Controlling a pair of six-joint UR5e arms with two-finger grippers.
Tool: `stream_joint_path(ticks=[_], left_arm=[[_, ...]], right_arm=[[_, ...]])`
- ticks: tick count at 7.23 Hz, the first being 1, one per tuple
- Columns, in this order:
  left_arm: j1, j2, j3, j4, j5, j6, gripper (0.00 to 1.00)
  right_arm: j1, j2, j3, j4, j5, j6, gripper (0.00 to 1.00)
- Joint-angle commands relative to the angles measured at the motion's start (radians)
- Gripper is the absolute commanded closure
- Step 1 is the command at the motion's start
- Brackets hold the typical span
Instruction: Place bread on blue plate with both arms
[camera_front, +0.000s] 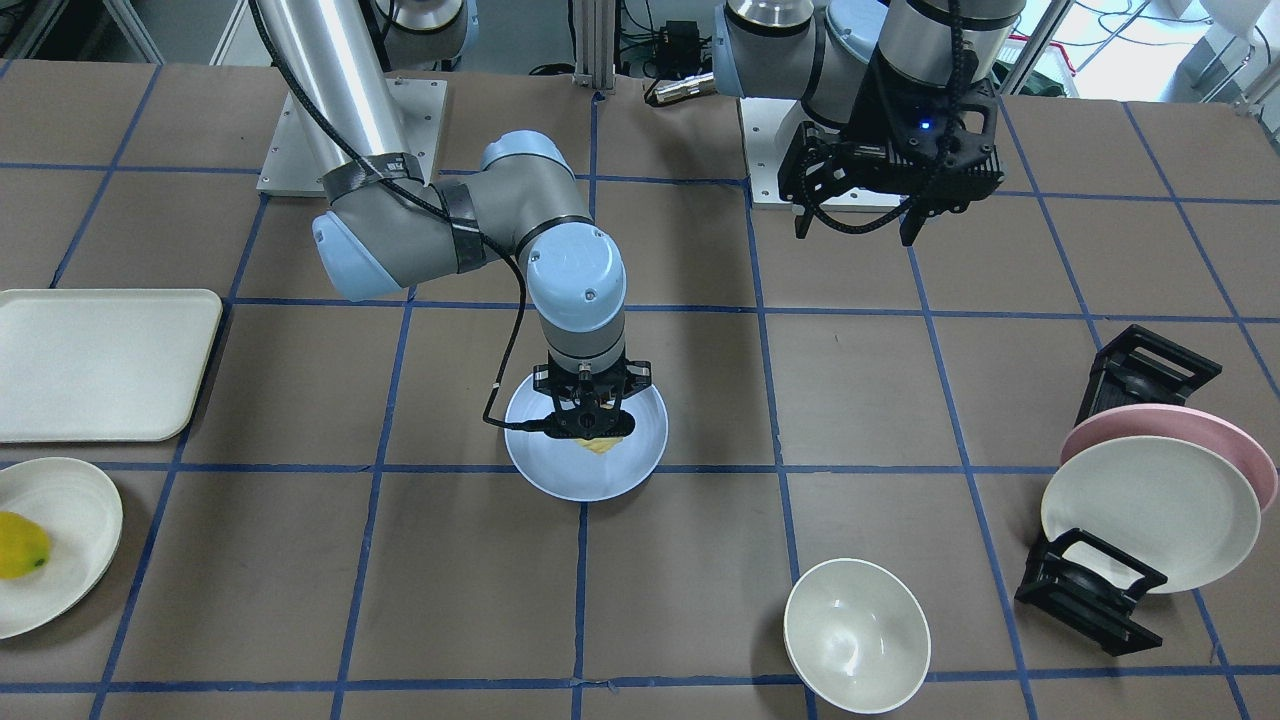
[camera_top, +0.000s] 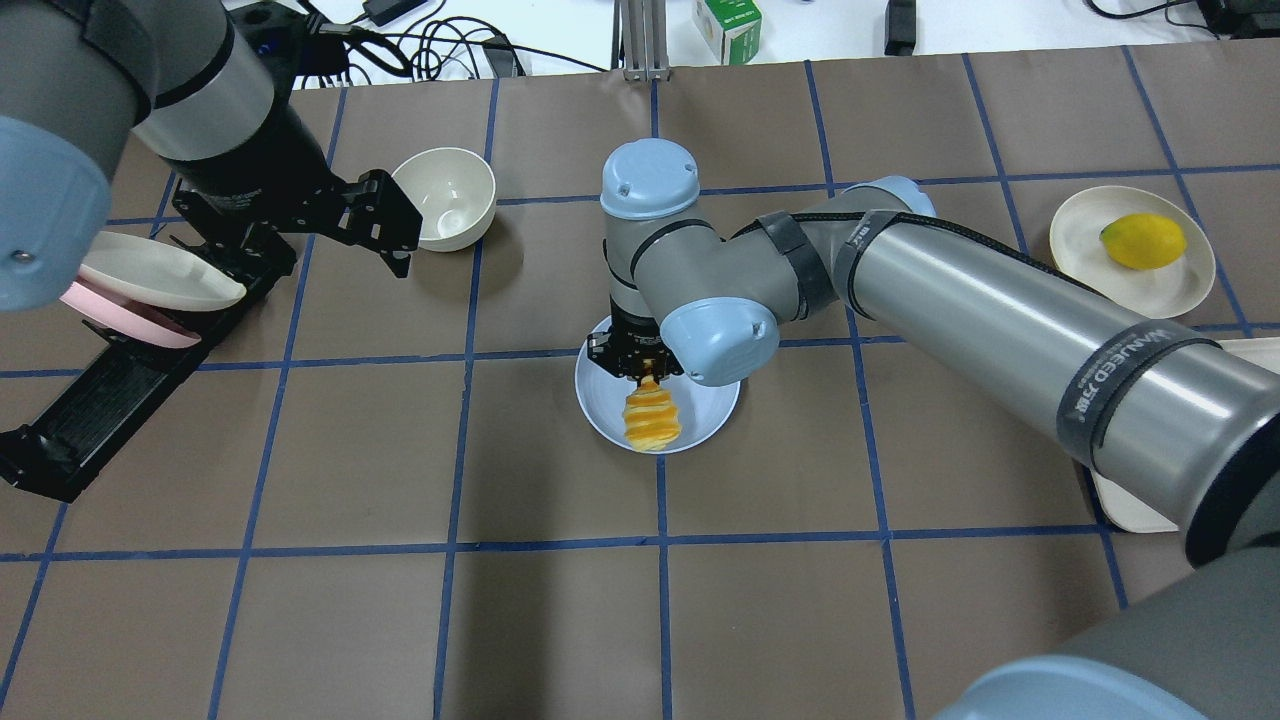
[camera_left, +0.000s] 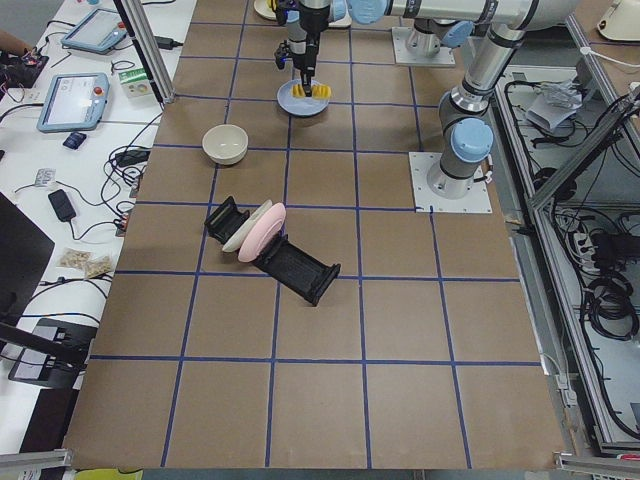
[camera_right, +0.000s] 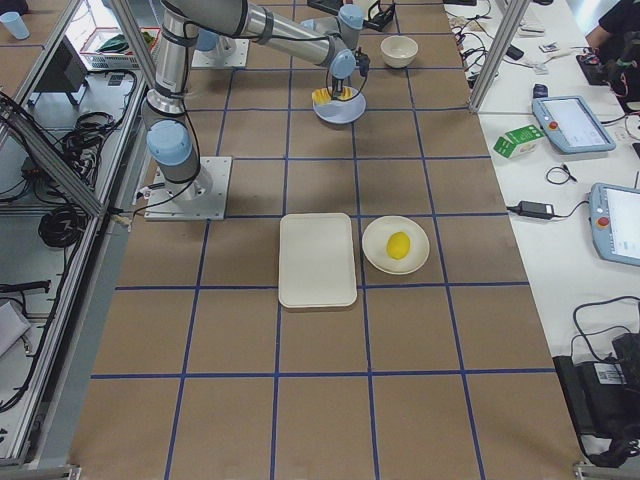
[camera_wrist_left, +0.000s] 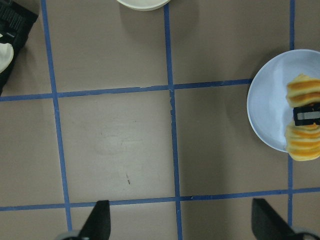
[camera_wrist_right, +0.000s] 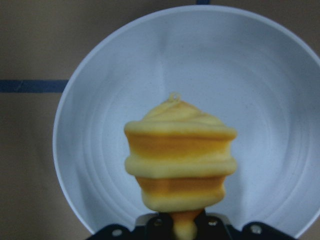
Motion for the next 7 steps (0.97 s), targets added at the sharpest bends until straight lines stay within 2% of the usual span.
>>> stream_joint_path(ticks=[1, 2, 3, 5, 6, 7], left_arm=[[0.002, 0.006, 0.014, 0.005, -0.011, 0.005, 0.00], [0.031, 0.008, 0.029, -0.002, -0.011, 0.005, 0.00], [0.048, 0.001, 0.078, -0.056, -0.015, 0.005, 0.00], [0.046, -0.018, 0.094, -0.067, -0.009, 0.003, 0.00], [0.046, -0.043, 0.112, -0.059, -0.017, 0.005, 0.00], [0.042, -0.060, 0.121, -0.059, -0.017, 0.003, 0.00]], right_arm=[[0.000, 0.014, 0.001, -0.026, 0.001, 0.007, 0.34], [0.000, 0.012, 0.001, -0.028, 0.001, 0.010, 0.13], [0.000, 0.006, 0.001, -0.023, -0.012, 0.011, 0.00], [-0.010, -0.024, -0.010, -0.011, -0.014, 0.011, 0.00], [-0.045, -0.093, -0.010, 0.041, -0.020, 0.000, 0.00], [-0.110, -0.169, -0.006, 0.134, -0.070, -0.021, 0.00]])
